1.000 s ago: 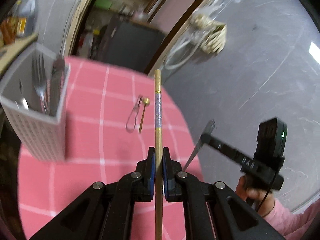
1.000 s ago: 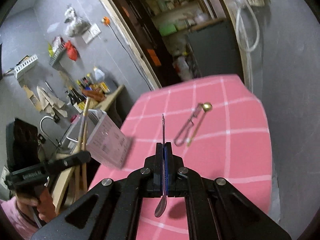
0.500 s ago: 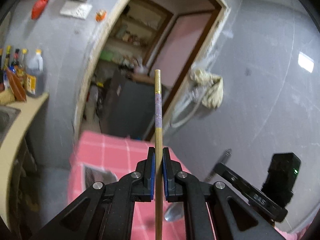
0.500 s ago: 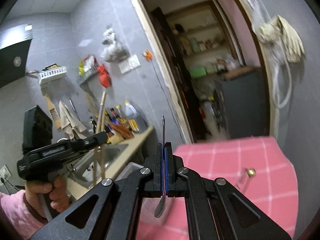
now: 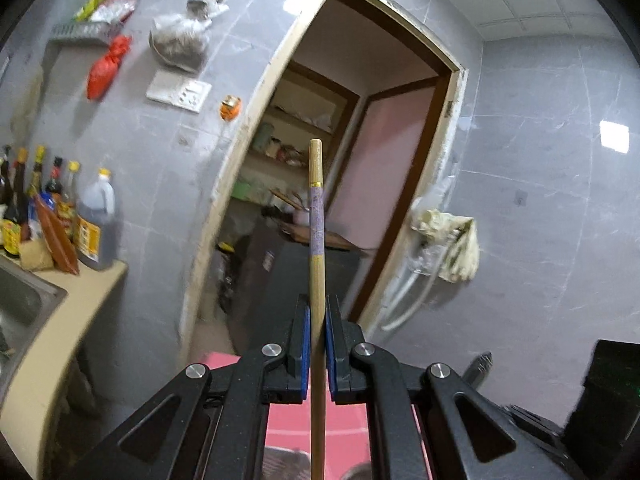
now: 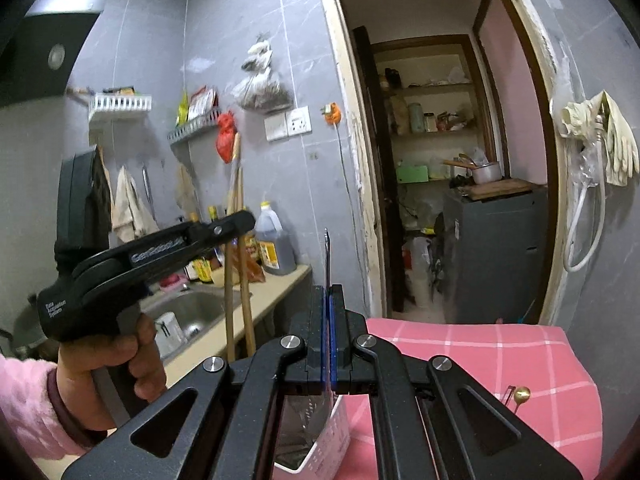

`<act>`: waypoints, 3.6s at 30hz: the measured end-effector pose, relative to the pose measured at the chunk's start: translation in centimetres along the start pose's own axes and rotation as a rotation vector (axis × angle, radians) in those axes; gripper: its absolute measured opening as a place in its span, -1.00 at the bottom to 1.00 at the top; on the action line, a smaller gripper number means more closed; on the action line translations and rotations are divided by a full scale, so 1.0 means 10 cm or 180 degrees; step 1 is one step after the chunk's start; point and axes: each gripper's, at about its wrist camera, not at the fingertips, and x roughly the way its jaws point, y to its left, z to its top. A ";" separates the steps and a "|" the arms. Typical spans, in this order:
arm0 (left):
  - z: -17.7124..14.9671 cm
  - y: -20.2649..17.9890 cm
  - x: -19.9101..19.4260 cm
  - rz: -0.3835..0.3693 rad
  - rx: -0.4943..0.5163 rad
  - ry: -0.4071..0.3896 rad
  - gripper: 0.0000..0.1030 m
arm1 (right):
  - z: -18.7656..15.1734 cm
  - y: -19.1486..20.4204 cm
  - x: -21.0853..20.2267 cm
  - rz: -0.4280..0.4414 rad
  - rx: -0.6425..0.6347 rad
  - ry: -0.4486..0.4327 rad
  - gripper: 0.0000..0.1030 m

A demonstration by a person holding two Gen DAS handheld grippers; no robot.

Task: Organize utensils
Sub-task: 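Carry the chopstick and spoon over the white caddy and open both tools, then move both open tools back toward the gold spoon and wire peeler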

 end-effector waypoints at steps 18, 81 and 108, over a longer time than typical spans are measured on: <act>-0.54 0.11 -0.01 0.0182 0.0248 -0.0042 -0.87 | -0.46 0.12 0.22 0.0005 -0.0118 0.0297 -0.97; -1.58 -1.54 -0.11 0.0692 0.0586 0.0489 0.99 | -0.89 -1.90 -1.16 -0.1214 0.0133 0.0353 0.97; -2.71 -1.36 1.38 0.0808 0.0313 0.2081 0.37 | -1.64 -3.04 0.59 -0.0154 0.0505 0.1410 0.17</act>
